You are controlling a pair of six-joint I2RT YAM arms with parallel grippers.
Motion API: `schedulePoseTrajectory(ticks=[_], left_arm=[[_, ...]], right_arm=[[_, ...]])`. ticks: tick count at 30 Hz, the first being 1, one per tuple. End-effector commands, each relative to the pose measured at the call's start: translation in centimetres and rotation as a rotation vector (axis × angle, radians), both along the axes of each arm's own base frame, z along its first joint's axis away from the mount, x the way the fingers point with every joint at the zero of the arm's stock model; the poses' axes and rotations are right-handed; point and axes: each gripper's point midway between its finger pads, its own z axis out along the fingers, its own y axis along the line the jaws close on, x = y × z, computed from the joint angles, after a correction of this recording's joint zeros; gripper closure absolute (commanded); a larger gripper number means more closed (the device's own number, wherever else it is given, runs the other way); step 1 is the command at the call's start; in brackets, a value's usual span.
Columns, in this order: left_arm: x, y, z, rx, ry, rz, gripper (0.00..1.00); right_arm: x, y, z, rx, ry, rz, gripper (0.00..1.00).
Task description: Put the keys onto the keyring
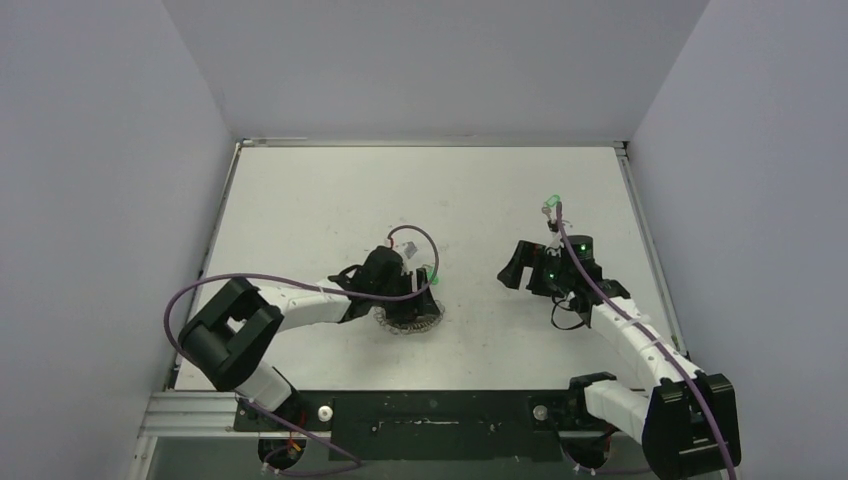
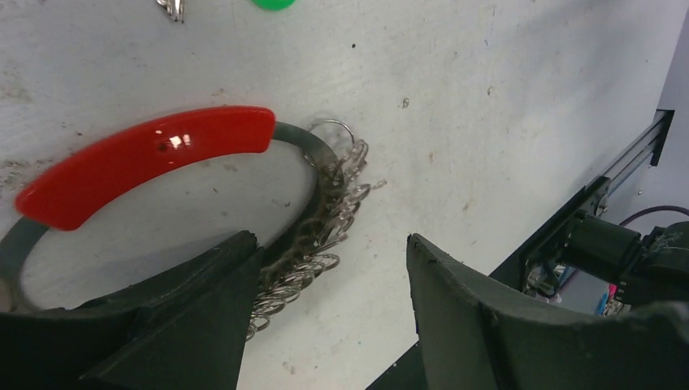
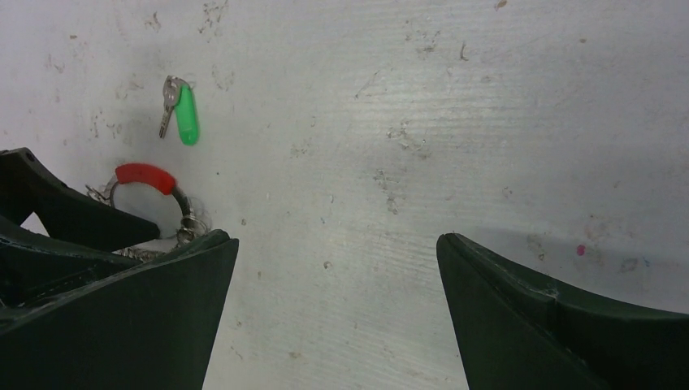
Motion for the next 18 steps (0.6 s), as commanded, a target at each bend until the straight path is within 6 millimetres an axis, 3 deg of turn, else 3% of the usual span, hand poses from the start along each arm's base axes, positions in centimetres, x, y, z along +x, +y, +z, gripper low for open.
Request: schedulePoseTrajectory(ticks=[1, 5, 10, 15, 18], left_arm=[[0.6, -1.0, 2.1, -0.066, -0.027, 0.017, 0.36], [1.8, 1.2, 3.9, -0.099, -0.073, 0.091, 0.36], [2.4, 5.4, 4.5, -0.120, -0.077, 0.210, 0.36], [1.3, 10.9, 3.0, -0.016, -0.040, 0.336, 0.36], [0.1, 12.8, 2.1, 0.032, -0.005, 0.376, 0.37]], right_arm=[[1.5, 1.4, 2.0, -0.011, -0.071, 0.061, 0.00], [1.3, 2.9, 1.7, -0.039, -0.070, 0.110, 0.00], [0.9, 5.5, 0.9, -0.091, -0.062, 0.189, 0.02], [0.0, 9.0, -0.9, -0.159, -0.023, 0.298, 0.05], [-0.9, 11.4, -2.1, -0.183, -0.005, 0.367, 0.07]])
